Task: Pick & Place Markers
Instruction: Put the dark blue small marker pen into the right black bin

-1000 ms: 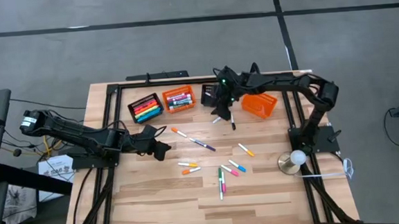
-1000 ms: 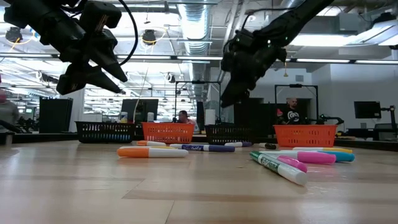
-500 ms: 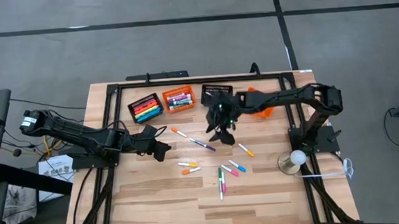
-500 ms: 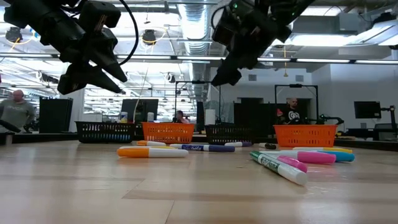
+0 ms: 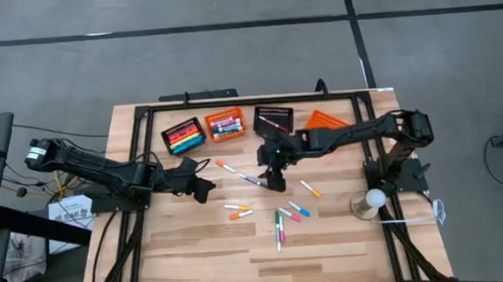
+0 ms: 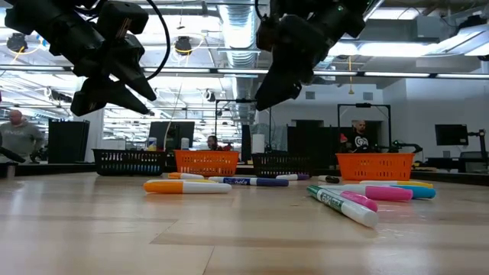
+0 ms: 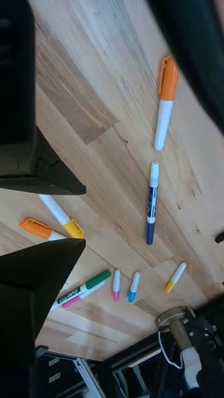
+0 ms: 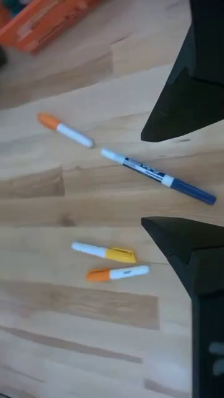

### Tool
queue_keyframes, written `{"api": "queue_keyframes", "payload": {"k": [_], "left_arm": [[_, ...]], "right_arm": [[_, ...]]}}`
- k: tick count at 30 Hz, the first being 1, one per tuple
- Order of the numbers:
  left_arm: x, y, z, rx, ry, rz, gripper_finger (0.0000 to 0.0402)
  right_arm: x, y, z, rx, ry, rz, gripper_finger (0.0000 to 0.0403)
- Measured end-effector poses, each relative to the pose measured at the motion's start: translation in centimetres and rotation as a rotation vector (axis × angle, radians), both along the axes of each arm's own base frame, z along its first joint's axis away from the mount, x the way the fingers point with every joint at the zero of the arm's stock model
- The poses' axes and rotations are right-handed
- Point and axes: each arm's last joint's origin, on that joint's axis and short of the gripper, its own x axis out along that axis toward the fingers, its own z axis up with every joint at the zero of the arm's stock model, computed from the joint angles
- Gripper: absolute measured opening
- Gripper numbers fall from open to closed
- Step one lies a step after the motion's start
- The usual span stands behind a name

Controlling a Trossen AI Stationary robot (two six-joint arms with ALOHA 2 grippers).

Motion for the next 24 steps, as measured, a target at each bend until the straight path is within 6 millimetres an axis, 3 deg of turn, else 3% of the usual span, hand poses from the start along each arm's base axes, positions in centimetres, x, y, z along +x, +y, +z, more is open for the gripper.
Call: {"api": "queue_keyframes", "payload": {"k": [5,15,24], "left_arm": [[0.0,0.0,0.0,0.0,0.0,0.0,0.0121],[0.0,0.0,0.0,0.005,0.001,-0.004,0.0121],[0.0,0.0,0.0,0.02,0.004,-0.015,0.0121]], "right_arm": [[0.8,-0.4,-1.6,0.081,0.06,-0.093,0.0204],[6.5,0.0,-3.6,0.015,0.243,-0.108,0.0202],[7.6,-1.3,-6.6,-0.036,0.446,-0.158,0.0209]]}}
